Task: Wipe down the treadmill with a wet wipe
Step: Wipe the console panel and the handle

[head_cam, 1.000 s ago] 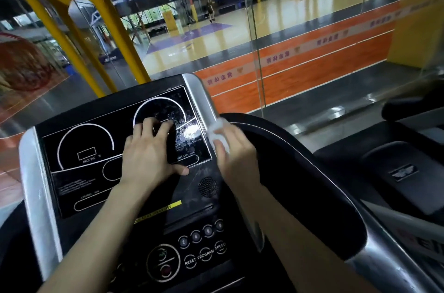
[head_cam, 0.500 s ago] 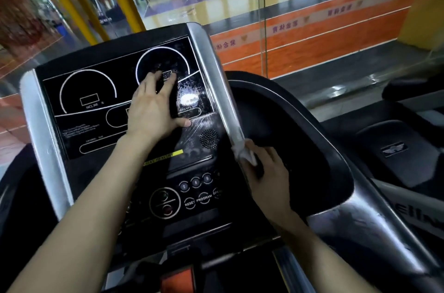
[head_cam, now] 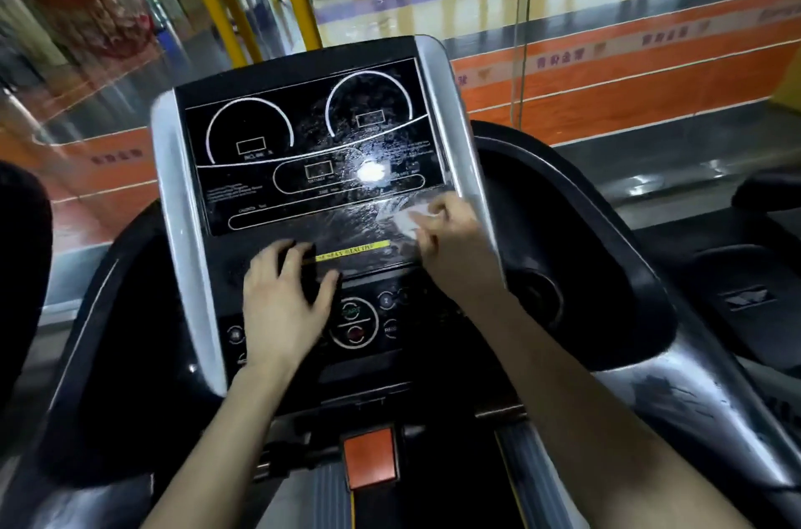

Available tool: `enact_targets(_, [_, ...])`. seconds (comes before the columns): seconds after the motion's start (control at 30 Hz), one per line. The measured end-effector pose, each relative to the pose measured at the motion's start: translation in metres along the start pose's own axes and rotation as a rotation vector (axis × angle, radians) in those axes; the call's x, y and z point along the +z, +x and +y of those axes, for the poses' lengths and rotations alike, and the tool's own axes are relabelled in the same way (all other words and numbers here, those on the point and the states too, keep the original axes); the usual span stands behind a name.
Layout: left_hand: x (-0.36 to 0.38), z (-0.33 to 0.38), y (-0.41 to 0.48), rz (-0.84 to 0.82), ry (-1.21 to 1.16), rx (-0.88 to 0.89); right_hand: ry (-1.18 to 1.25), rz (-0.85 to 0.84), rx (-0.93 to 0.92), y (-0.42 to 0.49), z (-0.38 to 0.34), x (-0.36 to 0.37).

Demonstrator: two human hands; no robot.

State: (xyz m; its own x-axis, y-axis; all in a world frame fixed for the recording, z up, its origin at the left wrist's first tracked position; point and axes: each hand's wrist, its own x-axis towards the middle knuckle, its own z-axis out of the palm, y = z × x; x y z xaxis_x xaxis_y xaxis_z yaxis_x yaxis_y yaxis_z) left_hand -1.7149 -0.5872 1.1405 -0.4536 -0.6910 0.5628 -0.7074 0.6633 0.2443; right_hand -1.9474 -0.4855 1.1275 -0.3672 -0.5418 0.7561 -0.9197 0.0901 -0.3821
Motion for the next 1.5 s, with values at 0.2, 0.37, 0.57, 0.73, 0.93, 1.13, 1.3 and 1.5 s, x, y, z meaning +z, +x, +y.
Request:
enact_targets(0.2, [-0.009, -0.032, -0.031, -0.148, 0.071, 0.033, 0.081, -0.286, -0.109, -0.011, -0.083, 0.038])
enact_targets(0.37, [-0.012, -0.042, -0.035, -0.249, 0.184, 0.119, -0.043, -0.189, 0.095, 0.0, -0.036, 0.016])
enact_targets(0.57, [-0.004, -0.044, -0.037, -0.254, 0.232, 0.136, -0.007, 0.06, 0.383, -0.054, -0.042, -0.004])
enact_targets(0.73, [-0.007, -0.033, -0.039, -0.304, 0.23, 0.117, -0.04, 0.096, 0.756, -0.103, -0.042, -0.019])
enact_targets(0.93, [-0.011, -0.043, -0.038, -0.364, 0.234, 0.149, 0.098, -0.36, 0.16, -0.132, -0.103, 0.031])
enact_targets(1.13, [-0.018, -0.053, -0.031, -0.513, 0.283, 0.209, -0.088, 0.102, 0.806, -0.102, -0.053, -0.015])
enact_targets(1.3, [-0.019, -0.056, -0.026, -0.547, 0.306, 0.206, 0.016, -0.325, 0.14, -0.107, -0.145, 0.042])
enact_targets(1.5, [-0.024, -0.05, -0.025, -0.595, 0.321, 0.193, -0.154, 0.102, 0.793, -0.117, -0.013, -0.025])
